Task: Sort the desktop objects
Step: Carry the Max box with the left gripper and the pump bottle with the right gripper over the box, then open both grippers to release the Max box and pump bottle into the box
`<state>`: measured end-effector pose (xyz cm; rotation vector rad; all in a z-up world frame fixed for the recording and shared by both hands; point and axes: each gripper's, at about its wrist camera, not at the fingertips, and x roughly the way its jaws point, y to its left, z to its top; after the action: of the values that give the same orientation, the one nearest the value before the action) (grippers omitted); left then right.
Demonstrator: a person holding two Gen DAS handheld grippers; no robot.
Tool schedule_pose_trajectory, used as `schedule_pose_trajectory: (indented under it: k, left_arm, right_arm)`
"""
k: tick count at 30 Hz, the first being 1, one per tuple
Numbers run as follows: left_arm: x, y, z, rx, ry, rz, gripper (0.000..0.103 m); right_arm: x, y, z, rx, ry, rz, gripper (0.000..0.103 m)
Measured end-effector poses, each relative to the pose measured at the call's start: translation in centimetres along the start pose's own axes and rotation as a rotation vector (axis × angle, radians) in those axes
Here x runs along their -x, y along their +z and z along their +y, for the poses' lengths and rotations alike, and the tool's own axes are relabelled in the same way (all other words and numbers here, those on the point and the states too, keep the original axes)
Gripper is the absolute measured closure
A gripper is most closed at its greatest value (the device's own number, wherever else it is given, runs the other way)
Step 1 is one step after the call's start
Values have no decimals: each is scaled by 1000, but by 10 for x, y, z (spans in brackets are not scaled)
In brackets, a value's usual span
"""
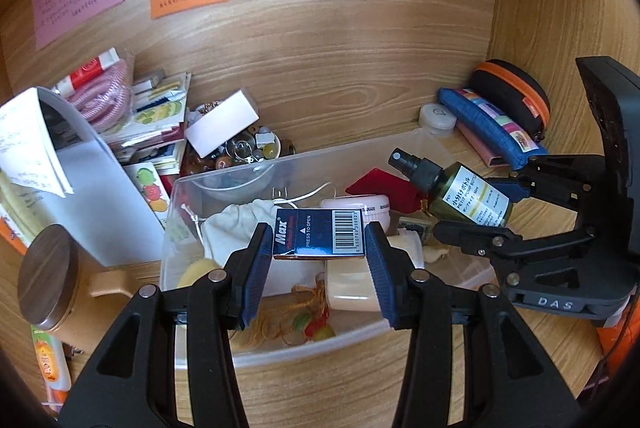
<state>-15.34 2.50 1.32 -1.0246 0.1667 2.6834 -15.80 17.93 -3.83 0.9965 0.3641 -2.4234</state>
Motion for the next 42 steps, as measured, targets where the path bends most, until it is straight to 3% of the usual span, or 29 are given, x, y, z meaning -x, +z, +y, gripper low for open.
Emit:
schedule_pose_trajectory:
  k: [6,15,34,42]
  left_arm:
    - [-22,4,1,-7,-1,45,56]
    - [-34,10,-1,-26,4,46,56]
    - [-27,13,0,-20,-5,26,52]
    - [-2,14,0,-10,13,-19,43]
  right_arm:
    - [-12,4,1,27,-12,27,65]
    - [-24,6,-1,48,-40,34,65]
    - [-25,6,2,79,-75,29,63]
    - [-5,9,2,70,-88,-20,42]
